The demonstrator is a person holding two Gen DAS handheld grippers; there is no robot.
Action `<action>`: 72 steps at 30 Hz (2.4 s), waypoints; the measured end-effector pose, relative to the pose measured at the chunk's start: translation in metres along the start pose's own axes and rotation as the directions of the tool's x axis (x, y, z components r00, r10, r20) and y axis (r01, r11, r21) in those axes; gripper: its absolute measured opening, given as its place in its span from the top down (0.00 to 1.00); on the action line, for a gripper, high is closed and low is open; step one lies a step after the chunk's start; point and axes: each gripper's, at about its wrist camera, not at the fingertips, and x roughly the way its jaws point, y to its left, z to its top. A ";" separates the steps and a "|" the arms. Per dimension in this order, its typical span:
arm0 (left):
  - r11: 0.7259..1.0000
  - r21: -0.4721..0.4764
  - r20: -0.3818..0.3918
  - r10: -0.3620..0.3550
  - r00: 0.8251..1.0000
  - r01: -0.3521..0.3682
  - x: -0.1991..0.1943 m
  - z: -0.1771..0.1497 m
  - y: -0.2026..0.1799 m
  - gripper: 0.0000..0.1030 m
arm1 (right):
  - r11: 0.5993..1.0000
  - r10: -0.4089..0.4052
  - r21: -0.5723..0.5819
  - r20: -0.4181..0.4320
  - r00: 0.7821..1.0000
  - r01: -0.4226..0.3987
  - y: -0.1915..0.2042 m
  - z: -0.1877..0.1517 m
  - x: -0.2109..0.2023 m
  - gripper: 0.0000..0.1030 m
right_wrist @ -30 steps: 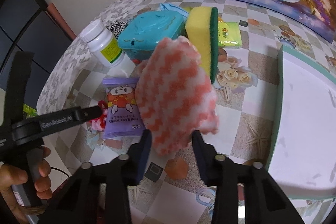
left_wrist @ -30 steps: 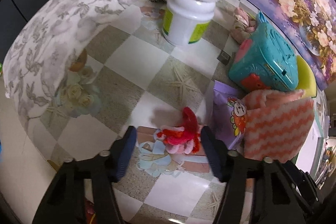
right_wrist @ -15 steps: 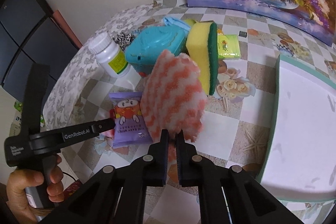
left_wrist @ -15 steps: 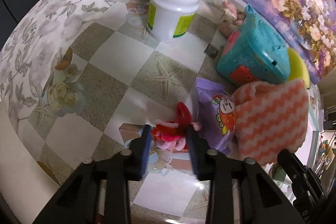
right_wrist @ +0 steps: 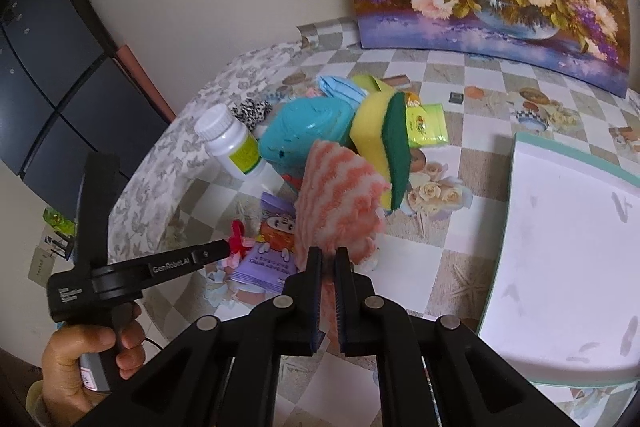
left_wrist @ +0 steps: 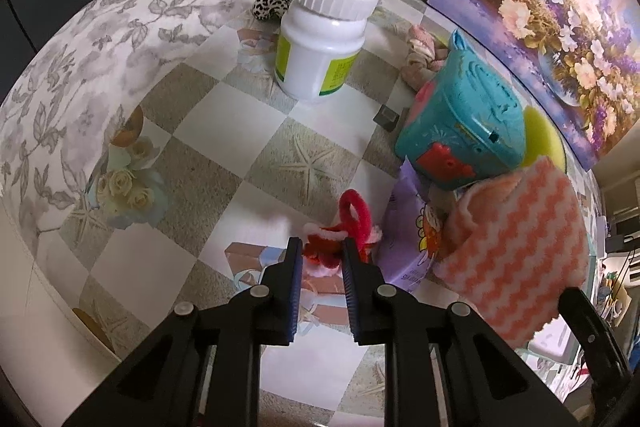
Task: Organize soft objects
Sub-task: 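Grasp the red plush toy with the left tool while the right tool grasps the pink zigzag towel, then carry the red toy and pink towel into the white tray with both tools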
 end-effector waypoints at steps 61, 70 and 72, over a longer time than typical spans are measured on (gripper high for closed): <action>0.793 0.590 -0.067 -0.138 0.988 0.151 0.023 -0.067 -0.312 0.80 | 0.714 -0.538 0.488 -0.076 0.839 0.502 -0.266 -0.016 -0.108 0.95; 0.822 0.556 -0.084 -0.095 0.992 0.125 0.046 -0.055 -0.303 0.80 | 0.698 -0.561 0.435 -0.163 0.812 0.569 -0.270 -0.022 -0.091 0.91; 0.837 0.532 -0.089 -0.096 0.991 0.129 0.051 -0.049 -0.299 0.79 | 0.700 -0.563 0.425 -0.166 0.809 0.574 -0.269 -0.021 -0.089 0.91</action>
